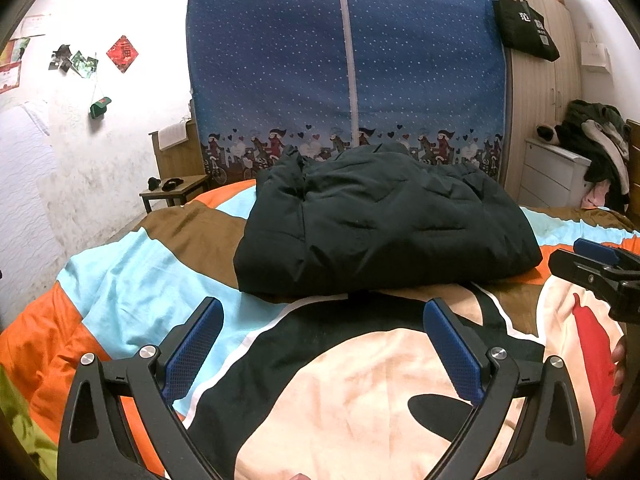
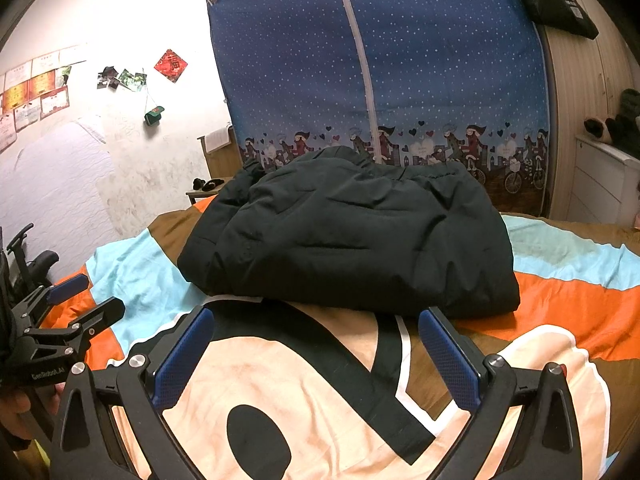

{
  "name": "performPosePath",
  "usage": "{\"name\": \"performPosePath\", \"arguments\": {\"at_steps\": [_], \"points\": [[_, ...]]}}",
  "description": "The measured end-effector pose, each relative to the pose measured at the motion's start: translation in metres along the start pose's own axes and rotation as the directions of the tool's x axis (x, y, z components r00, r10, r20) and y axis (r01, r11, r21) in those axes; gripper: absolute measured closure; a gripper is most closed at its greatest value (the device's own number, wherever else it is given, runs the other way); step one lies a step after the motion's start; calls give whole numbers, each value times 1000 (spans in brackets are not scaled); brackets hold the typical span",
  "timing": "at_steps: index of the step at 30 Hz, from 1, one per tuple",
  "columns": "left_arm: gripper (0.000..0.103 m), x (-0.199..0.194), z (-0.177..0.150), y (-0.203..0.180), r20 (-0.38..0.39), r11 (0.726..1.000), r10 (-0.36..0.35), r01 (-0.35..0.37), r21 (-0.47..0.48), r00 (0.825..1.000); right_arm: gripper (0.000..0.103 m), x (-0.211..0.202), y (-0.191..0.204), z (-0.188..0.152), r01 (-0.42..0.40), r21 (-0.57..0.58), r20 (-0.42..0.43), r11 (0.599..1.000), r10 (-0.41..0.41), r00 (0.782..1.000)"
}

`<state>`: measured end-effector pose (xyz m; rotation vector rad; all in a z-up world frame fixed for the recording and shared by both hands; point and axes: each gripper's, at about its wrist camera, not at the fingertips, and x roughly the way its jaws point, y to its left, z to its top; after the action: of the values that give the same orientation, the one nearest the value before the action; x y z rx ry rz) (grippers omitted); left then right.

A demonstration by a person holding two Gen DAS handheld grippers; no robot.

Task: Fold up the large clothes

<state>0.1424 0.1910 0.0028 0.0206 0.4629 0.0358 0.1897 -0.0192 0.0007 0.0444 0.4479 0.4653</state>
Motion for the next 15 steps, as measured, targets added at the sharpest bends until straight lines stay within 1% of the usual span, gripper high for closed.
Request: {"name": "performPosePath", "arguments": {"at_steps": [15], "points": [[5, 0, -1, -1, -2, 1000, 0, 0, 1, 1000, 0, 2, 0, -3, -1, 5, -5, 1000, 1, 1000]]}}
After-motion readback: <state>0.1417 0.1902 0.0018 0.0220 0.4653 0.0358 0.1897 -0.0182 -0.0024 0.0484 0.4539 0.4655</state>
